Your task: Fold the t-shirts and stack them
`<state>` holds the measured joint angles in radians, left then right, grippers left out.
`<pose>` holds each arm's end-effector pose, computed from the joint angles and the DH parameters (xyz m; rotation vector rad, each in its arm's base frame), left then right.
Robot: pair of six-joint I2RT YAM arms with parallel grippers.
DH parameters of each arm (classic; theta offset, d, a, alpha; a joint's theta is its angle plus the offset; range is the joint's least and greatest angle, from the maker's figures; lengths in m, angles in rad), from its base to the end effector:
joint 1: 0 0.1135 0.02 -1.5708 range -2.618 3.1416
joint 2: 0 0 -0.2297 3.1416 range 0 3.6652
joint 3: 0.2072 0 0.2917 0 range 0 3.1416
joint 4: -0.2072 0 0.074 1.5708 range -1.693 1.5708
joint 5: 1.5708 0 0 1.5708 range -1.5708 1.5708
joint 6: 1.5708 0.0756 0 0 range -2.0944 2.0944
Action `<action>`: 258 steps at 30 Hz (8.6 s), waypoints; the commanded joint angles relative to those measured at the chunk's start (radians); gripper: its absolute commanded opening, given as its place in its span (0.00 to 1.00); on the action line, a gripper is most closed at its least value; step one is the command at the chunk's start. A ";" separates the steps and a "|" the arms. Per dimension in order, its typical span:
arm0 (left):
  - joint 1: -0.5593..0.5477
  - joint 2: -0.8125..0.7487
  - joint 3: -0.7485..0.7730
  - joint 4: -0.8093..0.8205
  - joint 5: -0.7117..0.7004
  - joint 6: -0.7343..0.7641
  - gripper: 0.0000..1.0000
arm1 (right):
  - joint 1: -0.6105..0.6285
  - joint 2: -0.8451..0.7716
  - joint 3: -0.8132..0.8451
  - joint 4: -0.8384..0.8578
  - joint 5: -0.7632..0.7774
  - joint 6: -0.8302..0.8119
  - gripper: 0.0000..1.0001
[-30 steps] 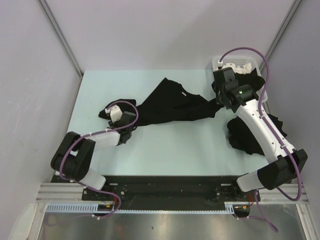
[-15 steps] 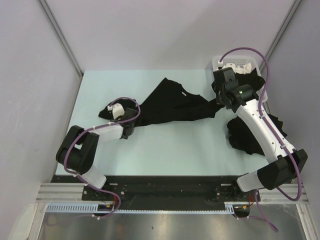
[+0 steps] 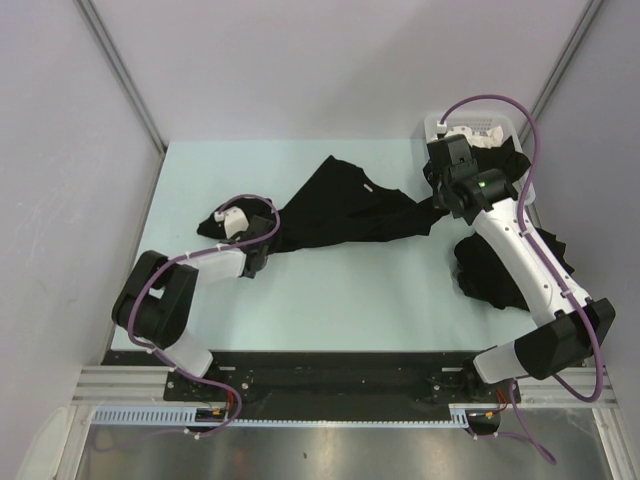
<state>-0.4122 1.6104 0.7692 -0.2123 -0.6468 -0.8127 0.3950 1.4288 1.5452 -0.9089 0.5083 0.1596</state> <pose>0.3211 -0.0907 0.0535 -0.6705 2.2579 0.2866 0.3486 0.1055 0.3339 -0.0262 2.2604 -0.3093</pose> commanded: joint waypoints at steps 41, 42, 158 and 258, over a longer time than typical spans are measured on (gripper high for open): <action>0.168 0.201 1.152 -0.199 0.137 0.480 0.00 | -0.119 0.575 0.732 0.377 -0.022 -0.149 0.00; 0.177 0.241 1.183 -0.209 0.147 0.462 0.00 | -0.128 0.600 0.778 0.364 -0.036 -0.123 0.00; 0.383 -0.983 0.332 -1.069 0.406 0.379 0.27 | -0.377 -0.170 -0.235 -0.469 -0.554 0.235 0.23; 0.377 0.095 0.446 -0.148 0.504 0.383 0.00 | 0.019 1.029 0.561 0.587 -0.508 -0.126 0.00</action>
<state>-0.0326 1.7306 1.1954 -0.3618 -0.1699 -0.4438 0.4210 2.4367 2.0396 -0.3256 -0.0216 0.0784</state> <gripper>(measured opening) 0.003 0.009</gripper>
